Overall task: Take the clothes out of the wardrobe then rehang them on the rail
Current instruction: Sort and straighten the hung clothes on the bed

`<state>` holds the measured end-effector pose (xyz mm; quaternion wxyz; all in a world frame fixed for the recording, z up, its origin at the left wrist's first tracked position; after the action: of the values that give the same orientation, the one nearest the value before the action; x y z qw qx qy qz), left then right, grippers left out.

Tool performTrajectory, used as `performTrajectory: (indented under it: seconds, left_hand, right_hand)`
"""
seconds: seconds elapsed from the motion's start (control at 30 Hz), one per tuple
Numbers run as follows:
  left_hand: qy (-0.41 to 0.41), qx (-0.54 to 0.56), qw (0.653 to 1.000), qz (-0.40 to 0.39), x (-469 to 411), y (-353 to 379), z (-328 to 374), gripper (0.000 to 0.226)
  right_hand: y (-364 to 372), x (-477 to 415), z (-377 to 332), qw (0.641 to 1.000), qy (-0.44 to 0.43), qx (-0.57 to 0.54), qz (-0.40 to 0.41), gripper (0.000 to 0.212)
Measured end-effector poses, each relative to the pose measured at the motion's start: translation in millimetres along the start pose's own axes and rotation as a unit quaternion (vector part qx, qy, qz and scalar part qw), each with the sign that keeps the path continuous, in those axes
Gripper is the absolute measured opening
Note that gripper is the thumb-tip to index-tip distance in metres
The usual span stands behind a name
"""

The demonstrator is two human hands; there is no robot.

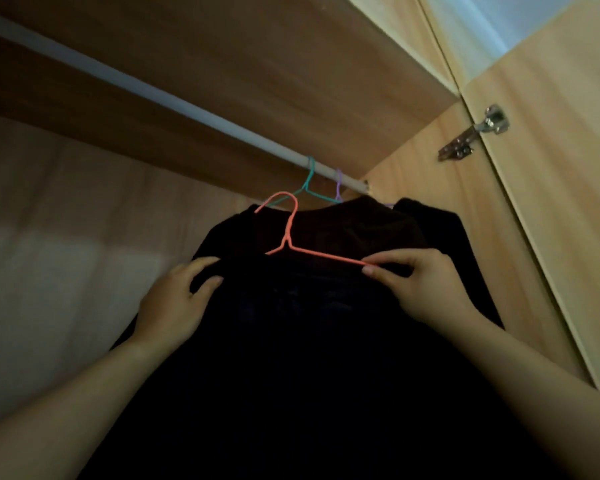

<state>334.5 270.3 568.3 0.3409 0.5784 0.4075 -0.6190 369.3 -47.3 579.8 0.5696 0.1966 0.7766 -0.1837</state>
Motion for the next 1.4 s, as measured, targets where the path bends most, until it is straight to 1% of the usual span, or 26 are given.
performTrajectory:
  seconds: [0.07, 0.17, 0.2, 0.27, 0.33, 0.47, 0.5, 0.57, 0.63, 0.7, 0.77, 0.87, 0.97, 1.07, 1.13, 1.17, 1.2, 1.3, 1.4]
  left_hand:
    - [0.002, -0.005, 1.000, 0.012, -40, 0, -4, 0.033]
    - [-0.012, -0.040, 0.999, 0.032, -88, 2, -2, 0.040]
    - [-0.009, -0.046, 0.998, 0.034, -100, 4, 2, 0.042]
    - [-0.006, -0.067, 0.998, 0.018, -117, 11, 9, 0.046]
    - [0.001, -0.088, 0.996, 0.002, -126, 18, 13, 0.051]
    - [0.034, -0.049, 0.998, -0.035, -138, 34, 13, 0.079]
    - [0.035, -0.037, 0.997, -0.051, -142, 39, 11, 0.079]
    - [0.032, -0.013, 0.997, -0.066, -151, 49, 3, 0.070]
    - [0.029, 0.012, 0.997, -0.065, -157, 57, -6, 0.065]
    - [0.019, 0.047, 0.997, -0.063, -158, 61, -16, 0.072]
    - [0.004, 0.056, 0.996, -0.074, -152, 67, -27, 0.078]
    - [-0.024, 0.032, 0.994, -0.103, -133, 81, -47, 0.084]
    - [-0.036, 0.013, 0.994, -0.103, -117, 92, -64, 0.084]
    - [-0.026, -0.005, 0.997, -0.074, -111, 98, -67, 0.092]
    - [-0.010, -0.040, 0.998, -0.049, -113, 100, -66, 0.097]
    - [-0.008, -0.053, 0.997, -0.047, -115, 101, -65, 0.096]
    - [-0.010, -0.053, 0.997, -0.049, -117, 102, -66, 0.095]
    - [-0.028, -0.010, 0.997, -0.065, -126, 103, -72, 0.093]
    - [-0.044, 0.008, 0.998, -0.049, -131, 99, -80, 0.092]
  right_hand:
    - [1, -36, -9, 0.999, -0.006, 0.001, 0.035, 0.006]
    - [-1, -87, -20, 0.998, -0.007, 0.006, 0.061, 0.012]
    - [-2, -101, -24, 0.998, -0.009, 0.006, 0.065, 0.012]
    - [-7, -125, -32, 0.997, -0.015, 0.016, 0.079, 0.008]
    - [-15, -144, -38, 0.994, -0.024, 0.040, 0.097, 0.011]
    - [-26, -179, -38, 0.989, -0.010, 0.089, 0.117, 0.012]
    - [-26, -187, -37, 0.987, -0.005, 0.100, 0.122, 0.015]
    - [-25, -202, -36, 0.986, 0.001, 0.107, 0.129, 0.017]
    - [-18, -213, -38, 0.985, 0.005, 0.106, 0.133, 0.010]
    - [-2, -220, -38, 0.986, 0.011, 0.100, 0.130, 0.005]
    - [22, -218, -34, 0.989, 0.010, 0.084, 0.118, 0.007]
    - [63, -203, -25, 0.994, 0.009, 0.069, 0.090, 0.007]
    - [81, -185, -21, 0.994, -0.012, 0.078, 0.077, 0.009]
    - [80, -175, -23, 0.991, -0.044, 0.094, 0.084, 0.015]
    - [78, -172, -27, 0.985, -0.076, 0.128, 0.086, 0.018]
    - [78, -172, -29, 0.983, -0.082, 0.140, 0.082, 0.017]
    - [77, -176, -30, 0.985, -0.078, 0.137, 0.074, 0.015]
    - [78, -192, -41, 0.991, -0.045, 0.103, 0.065, 0.009]
    - [84, -199, -58, 0.990, -0.025, 0.120, 0.064, 0.008]
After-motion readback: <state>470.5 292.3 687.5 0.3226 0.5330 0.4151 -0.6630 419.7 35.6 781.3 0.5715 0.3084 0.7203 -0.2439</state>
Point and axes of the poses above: each hand's wrist, its own x-axis away from the middle knuckle, its own y-axis out of the palm, z = x × y, the point moved 5 cm from there along -x, towards the middle knuckle, and after that the axes turned 10 degrees about y, right-handed, at the moved point
